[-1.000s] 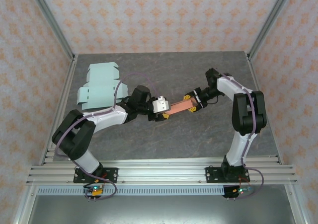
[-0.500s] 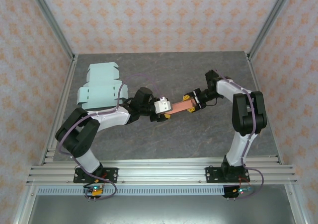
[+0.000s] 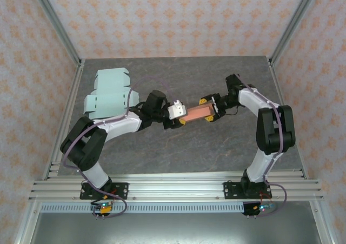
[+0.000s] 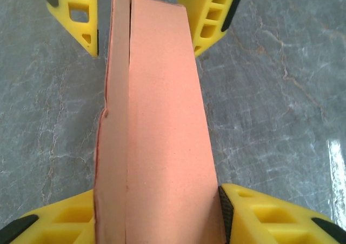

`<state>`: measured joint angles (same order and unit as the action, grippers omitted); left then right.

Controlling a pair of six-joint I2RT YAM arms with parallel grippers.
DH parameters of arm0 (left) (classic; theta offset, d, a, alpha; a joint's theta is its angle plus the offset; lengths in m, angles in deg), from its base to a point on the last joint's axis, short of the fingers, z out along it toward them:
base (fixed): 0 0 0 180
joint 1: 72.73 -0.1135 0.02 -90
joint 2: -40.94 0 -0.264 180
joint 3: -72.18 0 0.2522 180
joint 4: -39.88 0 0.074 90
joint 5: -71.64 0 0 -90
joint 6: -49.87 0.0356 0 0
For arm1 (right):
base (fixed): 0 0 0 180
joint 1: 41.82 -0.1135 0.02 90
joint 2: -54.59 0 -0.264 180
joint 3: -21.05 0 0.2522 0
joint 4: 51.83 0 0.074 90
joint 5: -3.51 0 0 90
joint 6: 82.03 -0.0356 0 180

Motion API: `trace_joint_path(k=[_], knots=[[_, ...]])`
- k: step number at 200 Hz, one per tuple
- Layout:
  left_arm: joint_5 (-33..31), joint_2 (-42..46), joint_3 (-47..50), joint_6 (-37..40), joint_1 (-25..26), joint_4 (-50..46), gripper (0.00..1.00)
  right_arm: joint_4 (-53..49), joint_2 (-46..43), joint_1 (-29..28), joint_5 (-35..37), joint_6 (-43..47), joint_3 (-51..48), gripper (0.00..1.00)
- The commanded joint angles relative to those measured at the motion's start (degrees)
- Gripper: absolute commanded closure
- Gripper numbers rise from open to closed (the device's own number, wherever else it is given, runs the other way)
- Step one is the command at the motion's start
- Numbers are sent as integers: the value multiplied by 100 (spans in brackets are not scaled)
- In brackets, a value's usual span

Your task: Fold the paper box

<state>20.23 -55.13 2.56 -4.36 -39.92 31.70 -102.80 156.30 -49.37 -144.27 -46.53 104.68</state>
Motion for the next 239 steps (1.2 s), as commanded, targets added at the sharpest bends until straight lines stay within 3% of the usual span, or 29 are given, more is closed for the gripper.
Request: trace_joint_path(k=[1, 31, 65, 101, 152, 188, 206, 226, 239], knots=[[626, -250, -344, -546, -140, -627, 55, -730, -271, 99, 255, -359, 164, 26], [768, -384, -472, -542, -255, -903, 54, -339, -603, 313, 263, 456, 14, 22], [825, -765, -932, -425, -392, -1514, 54, -410, -943, 333, 671, 2258, 301, 26], [787, -712, -980, -397, -464, -1526, 54, -730, -1333, 212, 1495, 4022, 161, 35], [787, -648, -1047, -51, -450, -1714, 54, 275, -1874, -554, 2895, 5657, -384, 39], [727, -554, -1024, 11, -453, -1749, 54, 344, -1583, -605, 3498, 6430, -169, 40], [738, -603, -1046, 14, -460, -1745, 54, 276, -1334, -615, 3104, 6601, 0, 50], [738, -654, -1054, -64, -456, -1661, 55, 181, -1042, -675, 2782, 6672, 184, 66], [765, -644, -1003, -113, -459, -1558, 55, 119, -915, -729, 2768, 6719, 297, 70]])
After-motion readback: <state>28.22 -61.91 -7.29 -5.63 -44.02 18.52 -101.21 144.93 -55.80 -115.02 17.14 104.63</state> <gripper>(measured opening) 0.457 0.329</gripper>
